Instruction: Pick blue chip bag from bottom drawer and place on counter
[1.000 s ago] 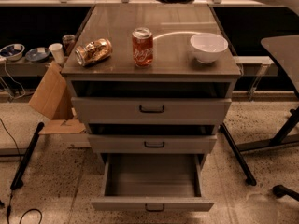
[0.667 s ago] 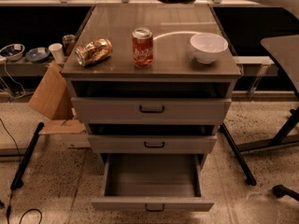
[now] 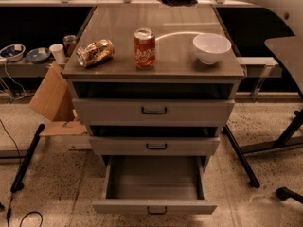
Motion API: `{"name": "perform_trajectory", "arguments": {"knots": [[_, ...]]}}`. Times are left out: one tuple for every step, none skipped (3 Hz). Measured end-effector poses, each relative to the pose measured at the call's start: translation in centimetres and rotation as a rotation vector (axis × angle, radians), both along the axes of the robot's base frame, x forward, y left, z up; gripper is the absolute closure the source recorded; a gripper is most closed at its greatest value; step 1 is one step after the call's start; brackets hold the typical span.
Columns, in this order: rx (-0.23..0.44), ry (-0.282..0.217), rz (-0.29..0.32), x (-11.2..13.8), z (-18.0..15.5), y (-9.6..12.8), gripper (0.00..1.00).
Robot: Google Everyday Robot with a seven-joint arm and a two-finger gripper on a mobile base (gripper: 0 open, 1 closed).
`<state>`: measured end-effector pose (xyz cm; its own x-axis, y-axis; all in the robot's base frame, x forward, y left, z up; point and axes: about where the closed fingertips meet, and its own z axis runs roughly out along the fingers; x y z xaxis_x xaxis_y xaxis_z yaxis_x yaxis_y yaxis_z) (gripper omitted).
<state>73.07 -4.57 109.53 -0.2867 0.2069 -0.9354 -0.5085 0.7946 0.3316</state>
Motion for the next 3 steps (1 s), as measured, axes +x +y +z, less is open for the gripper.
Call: {"name": "perform_trajectory", "arguments": {"knots": [[0.000, 0.038, -0.024, 2.2, -2.0, -0.2, 1.00], [0.007, 0.078, -0.059, 4.1, -4.1, -0.7, 1.00], [0.012, 0.104, -0.093, 5.8, -5.6, -1.4, 1.00]]}}
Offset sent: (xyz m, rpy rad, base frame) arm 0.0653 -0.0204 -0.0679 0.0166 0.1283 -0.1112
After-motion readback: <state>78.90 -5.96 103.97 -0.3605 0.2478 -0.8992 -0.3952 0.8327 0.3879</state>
